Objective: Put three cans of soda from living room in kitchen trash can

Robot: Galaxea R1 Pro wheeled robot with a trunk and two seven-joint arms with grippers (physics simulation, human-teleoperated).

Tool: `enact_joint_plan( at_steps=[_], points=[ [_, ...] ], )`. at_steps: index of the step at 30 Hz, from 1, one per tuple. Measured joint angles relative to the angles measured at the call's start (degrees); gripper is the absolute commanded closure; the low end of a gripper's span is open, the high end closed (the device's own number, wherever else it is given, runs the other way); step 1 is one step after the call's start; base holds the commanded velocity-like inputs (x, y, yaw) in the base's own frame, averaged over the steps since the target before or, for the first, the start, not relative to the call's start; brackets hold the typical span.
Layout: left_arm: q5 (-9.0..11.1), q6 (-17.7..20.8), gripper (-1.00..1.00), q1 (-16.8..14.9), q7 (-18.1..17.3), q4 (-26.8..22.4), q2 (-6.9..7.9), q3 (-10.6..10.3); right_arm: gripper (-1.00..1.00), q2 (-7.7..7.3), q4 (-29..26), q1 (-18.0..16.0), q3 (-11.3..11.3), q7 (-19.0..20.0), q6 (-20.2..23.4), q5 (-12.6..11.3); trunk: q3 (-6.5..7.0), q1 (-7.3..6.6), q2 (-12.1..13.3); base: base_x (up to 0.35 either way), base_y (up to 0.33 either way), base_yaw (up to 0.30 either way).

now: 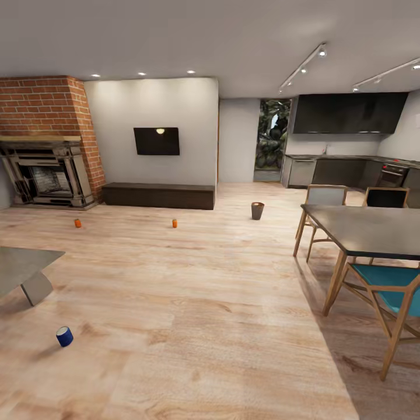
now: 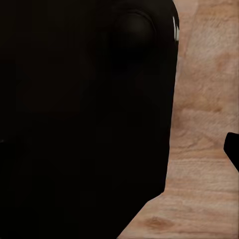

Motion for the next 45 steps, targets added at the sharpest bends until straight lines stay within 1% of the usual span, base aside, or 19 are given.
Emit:
enact_joint_plan(
  at_steps=[5, 8, 12, 22, 29, 30, 31, 38, 45],
  points=[
    [1.6, -1.6, -1.0, 0.1, 1.4, -1.6, 1.51, 0.2, -1.0, -1.54, -1.6, 0.3, -1.6, -0.5, 1.6, -0.1, 0.0, 0.0, 0.0, 0.0, 0.0, 0.0],
    [2.5, -2.5, -1.0, 0.1, 1.4, -2.6, 1.5, 0.3, -1.0, -1.54, -2.5, 0.2, -2.6, -0.5, 2.5, 0.5, 0.0, 0.0, 0.0, 0.0, 0.0, 0.0],
    [3.8, -3.4, -1.0, 0.1, 1.6, -3.9, 1.32, 0.5, -1.0, -1.58, -3.8, 0.2, -3.7, -0.2, 3.8, 0.6, 0.0, 0.0, 0.0, 0.0, 0.0, 0.0],
    [7.0, -4.0, -1.0, 0.1, 1.6, -7.1, 1.31, 0.3, -1.0, -1.5, -7.1, 0.2, -3.9, -0.6, 7.0, 0.0, 0.0, 0.0, 0.0, 0.0, 0.0, 0.0],
    [7.3, -4.1, -1.0, 0.1, 1.6, -9.3, 1.41, 0.3, -1.0, -1.49, -9.3, 0.2, -4.0, -0.7, 9.3, 0.0, 0.0, 0.0, 0.0, 0.0, 0.0, 0.0],
    [7.3, -4.1, -1.0, 0.0, 1.6, -13.2, 1.43, 0.3, -1.0, -1.47, -13.7, 0.3, -4.0, -0.7, 9.7, -0.1, 0.01, 0.0, 0.0, 0.0, 0.0, 0.0],
    [7.3, -4.1, -1.0, 0.1, 1.6, -13.4, 1.45, 0.3, -1.0, -1.45, -19.1, 0.2, -4.0, -0.7, 9.7, 0.0, 0.02, 0.0, 0.0, 0.0, 0.0, 0.0],
    [7.4, -4.1, -1.0, 0.1, 1.6, -13.4, 1.41, 0.5, -1.0, -1.33, -13.8, 0.2, -4.0, -0.7, 9.7, -0.1, 0.0, 0.0, 0.0, 0.0, 0.0, 0.0],
    [7.4, -4.1, -1.0, 0.1, 1.2, -13.1, 0.81, 0.7, -1.0, -1.36, -13.0, 0.2, -4.0, -0.7, 9.7, -0.2, 0.0, 0.0, 0.0, 0.0, 0.0, 0.0]
  ],
)
